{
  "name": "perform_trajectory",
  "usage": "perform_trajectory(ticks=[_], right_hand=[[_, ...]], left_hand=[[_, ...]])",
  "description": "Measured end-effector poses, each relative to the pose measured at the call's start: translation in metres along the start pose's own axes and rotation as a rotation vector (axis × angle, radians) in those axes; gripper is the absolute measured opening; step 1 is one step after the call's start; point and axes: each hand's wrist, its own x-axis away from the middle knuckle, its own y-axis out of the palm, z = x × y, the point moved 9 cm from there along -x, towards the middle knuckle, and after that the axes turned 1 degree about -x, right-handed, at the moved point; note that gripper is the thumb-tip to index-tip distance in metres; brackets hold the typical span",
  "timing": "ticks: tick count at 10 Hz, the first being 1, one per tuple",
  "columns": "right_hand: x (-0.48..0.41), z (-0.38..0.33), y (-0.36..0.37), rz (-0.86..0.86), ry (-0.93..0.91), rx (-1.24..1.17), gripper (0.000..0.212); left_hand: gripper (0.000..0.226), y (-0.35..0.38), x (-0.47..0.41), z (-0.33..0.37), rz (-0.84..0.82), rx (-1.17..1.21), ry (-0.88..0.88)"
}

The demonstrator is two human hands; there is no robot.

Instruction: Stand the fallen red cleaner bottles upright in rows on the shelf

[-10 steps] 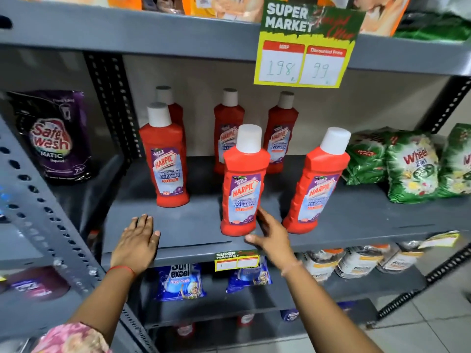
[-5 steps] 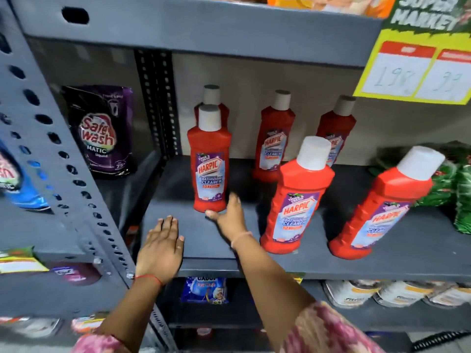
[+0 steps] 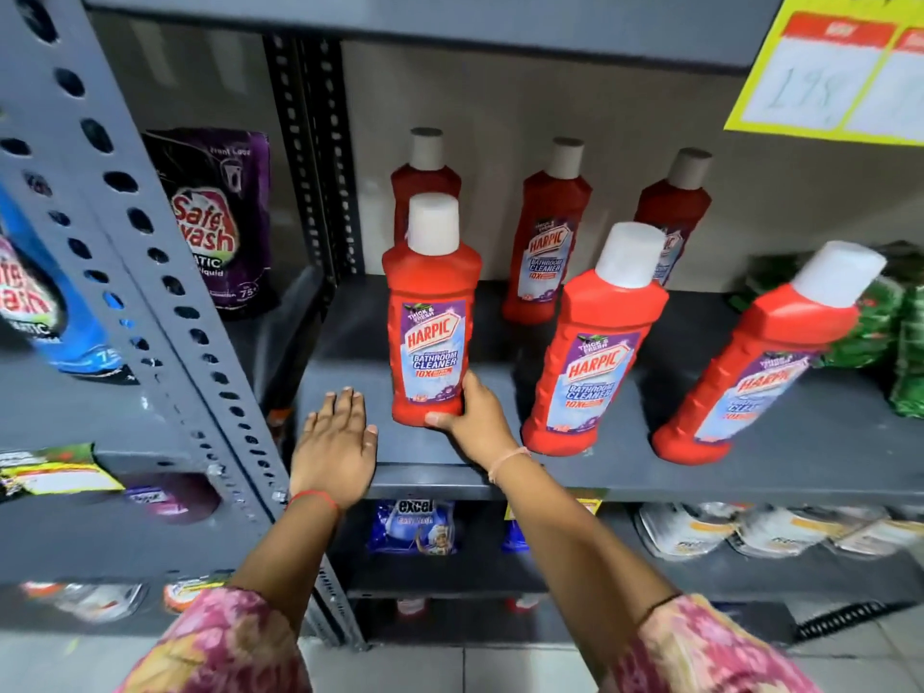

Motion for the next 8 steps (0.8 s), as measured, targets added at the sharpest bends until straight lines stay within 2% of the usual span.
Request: perform_trajectory(ticks=[6, 7, 8], right_hand=[[0.031, -0.001, -0.002, -0.043, 0.015, 0.014, 0.058], [0.034, -0.002, -0.002, -0.039, 0.018, 0.009, 0.060], [0.057, 0.001, -0.011, 0.014, 0.055, -0.034, 0.072]], left_hand=[[0.053, 0.000, 0.000, 0.000, -0.035, -0.024, 0.000], [0.053, 0.000, -0.002, 0.000, -0.026, -0.017, 0.009], [0.052, -0.003, 0.003, -0.002, 0.010, 0.089, -0.024]])
